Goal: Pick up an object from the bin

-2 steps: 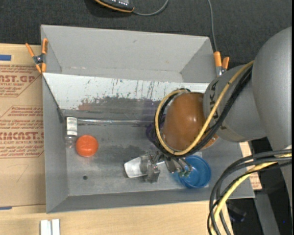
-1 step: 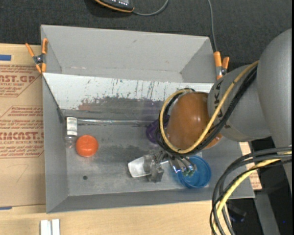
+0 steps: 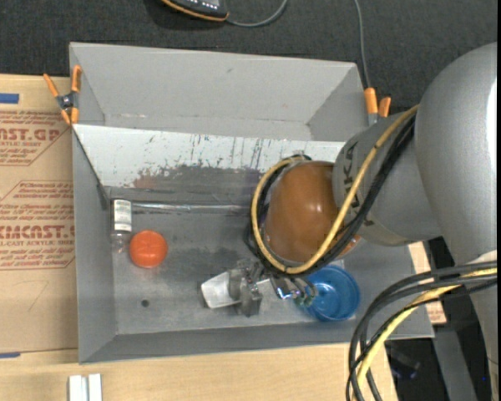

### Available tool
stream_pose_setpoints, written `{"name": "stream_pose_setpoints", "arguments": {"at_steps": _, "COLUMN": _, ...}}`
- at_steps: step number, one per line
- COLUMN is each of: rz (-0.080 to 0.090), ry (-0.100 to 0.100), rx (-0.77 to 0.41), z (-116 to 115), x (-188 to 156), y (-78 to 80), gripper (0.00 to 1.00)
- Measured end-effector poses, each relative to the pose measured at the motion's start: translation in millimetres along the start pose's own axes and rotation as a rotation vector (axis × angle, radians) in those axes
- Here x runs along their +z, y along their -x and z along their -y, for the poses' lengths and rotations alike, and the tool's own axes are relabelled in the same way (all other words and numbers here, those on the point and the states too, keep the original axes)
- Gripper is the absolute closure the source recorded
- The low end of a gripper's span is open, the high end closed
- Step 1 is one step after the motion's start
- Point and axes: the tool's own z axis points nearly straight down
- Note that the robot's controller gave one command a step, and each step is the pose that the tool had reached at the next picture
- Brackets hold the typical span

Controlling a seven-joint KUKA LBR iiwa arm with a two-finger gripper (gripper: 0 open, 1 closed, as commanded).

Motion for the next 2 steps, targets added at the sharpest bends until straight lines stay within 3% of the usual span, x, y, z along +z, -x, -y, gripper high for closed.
{"name": "stream_pose_setpoints", "arguments": {"at_steps": 1, "rz": -0.002, "ry": -0.002, "rx": -0.002, "z": 6.6, "x": -4.3, "y": -2.6, "gripper": 1.0}}
{"name": "stream_pose_setpoints", "arguments": {"at_steps": 2, "rz": 0.002, "ry": 0.002, "rx": -0.021, "z": -34.2, "x": 0.4, "y": 12.7, "gripper": 1.0}}
